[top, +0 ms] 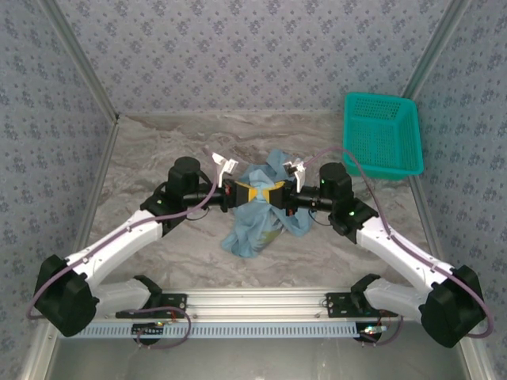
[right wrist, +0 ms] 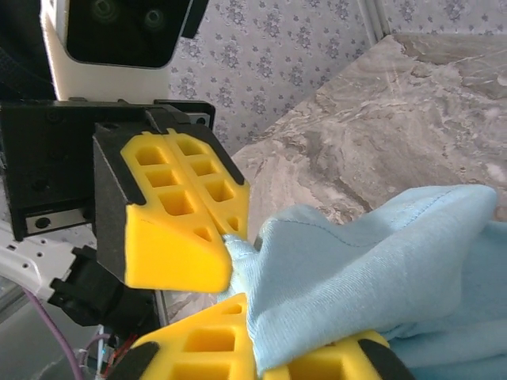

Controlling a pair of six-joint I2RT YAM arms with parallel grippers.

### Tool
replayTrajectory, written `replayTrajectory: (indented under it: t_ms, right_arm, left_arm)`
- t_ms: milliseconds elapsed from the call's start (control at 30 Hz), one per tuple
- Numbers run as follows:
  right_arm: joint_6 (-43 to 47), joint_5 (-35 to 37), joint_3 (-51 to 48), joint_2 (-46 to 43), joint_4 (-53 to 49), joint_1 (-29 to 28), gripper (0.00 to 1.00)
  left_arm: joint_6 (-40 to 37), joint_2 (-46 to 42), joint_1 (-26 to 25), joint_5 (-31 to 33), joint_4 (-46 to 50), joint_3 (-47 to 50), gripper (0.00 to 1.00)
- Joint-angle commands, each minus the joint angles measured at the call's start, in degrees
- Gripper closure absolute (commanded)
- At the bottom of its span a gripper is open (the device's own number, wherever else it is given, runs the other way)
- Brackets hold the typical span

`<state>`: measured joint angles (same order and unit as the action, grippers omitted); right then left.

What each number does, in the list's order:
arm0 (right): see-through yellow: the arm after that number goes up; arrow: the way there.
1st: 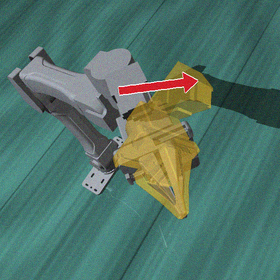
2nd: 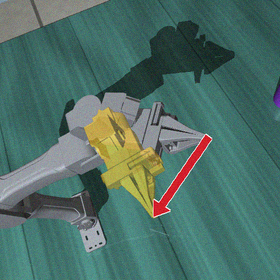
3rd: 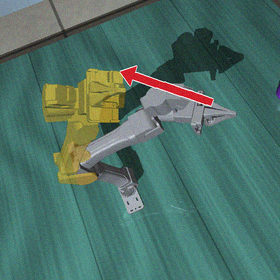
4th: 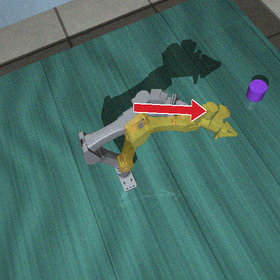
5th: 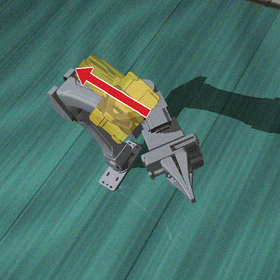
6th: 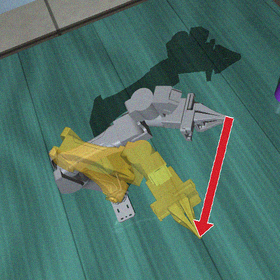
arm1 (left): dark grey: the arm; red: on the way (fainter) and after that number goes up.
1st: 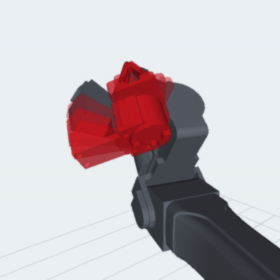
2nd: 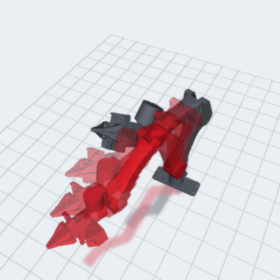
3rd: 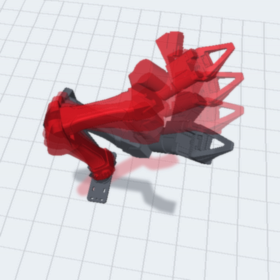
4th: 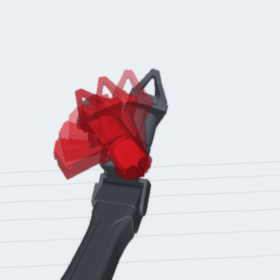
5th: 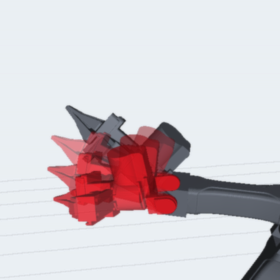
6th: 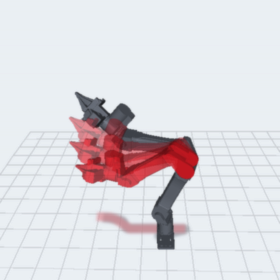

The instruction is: Fold the inside-out t-shirt

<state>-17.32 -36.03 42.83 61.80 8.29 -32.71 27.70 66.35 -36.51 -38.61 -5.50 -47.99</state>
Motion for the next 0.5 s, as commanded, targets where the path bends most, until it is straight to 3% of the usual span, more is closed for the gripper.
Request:
replayTrajectory:
  t_ms: [0, 100, 267, 467]
  right_arm:
    - [3.9, 7.6, 3.1, -1.7, -7.7, 0.8, 0.77]
    - [7.2, 14.2, 5.5, -2.6, -14.5, 0.3, 0.64]
    - [14.9, 24.1, 8.0, -4.7, -22.2, -4.6, 0.56]
    - [18.6, 19.4, 6.6, -4.9, -17.0, -10.0, 0.42]
  left_arm:
    - [-2.1, -3.2, 0.3, 1.8, 1.6, -2.5, 1.00]
    - [-1.8, -3.8, 0.0, 3.1, 1.9, -2.9, 1.00]
    - [-3.6, -3.9, -3.0, 8.5, 6.7, -6.0, 1.00]
    - [-5.4, -3.2, -7.1, 14.8, 13.1, -10.8, 1.00]
